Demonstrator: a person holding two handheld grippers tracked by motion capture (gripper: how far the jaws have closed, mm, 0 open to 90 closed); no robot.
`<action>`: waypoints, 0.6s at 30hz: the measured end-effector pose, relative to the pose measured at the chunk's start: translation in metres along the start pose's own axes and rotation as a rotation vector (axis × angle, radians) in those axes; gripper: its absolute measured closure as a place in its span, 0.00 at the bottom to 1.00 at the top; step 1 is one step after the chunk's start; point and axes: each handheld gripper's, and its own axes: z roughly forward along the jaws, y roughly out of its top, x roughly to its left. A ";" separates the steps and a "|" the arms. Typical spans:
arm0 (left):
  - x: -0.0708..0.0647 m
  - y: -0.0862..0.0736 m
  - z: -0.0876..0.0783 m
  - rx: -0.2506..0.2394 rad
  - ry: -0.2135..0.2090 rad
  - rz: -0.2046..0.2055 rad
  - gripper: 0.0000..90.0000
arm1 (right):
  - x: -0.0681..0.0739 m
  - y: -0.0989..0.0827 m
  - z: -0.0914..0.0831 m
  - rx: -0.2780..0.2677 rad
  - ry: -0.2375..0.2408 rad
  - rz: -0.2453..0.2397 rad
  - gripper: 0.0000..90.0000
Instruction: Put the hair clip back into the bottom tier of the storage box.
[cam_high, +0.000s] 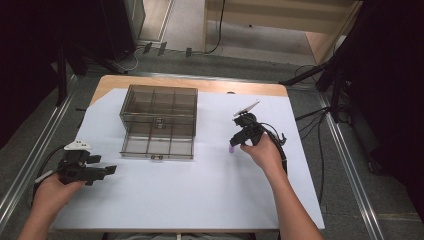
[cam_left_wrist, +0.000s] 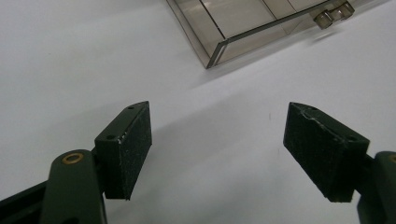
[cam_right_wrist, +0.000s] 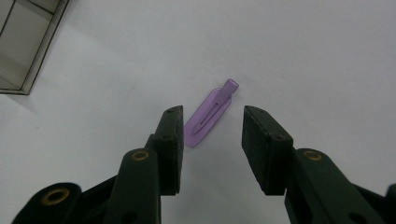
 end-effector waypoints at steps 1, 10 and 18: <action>0.000 0.000 0.000 0.000 0.000 0.000 0.27 | 0.000 0.000 0.000 0.000 0.000 0.000 0.67; 0.000 -0.003 -0.002 0.001 0.008 -0.002 0.27 | 0.000 0.004 0.011 0.042 -0.014 0.000 0.67; 0.000 -0.003 -0.002 0.000 0.006 -0.002 0.27 | 0.001 0.005 0.018 0.066 -0.014 0.018 0.68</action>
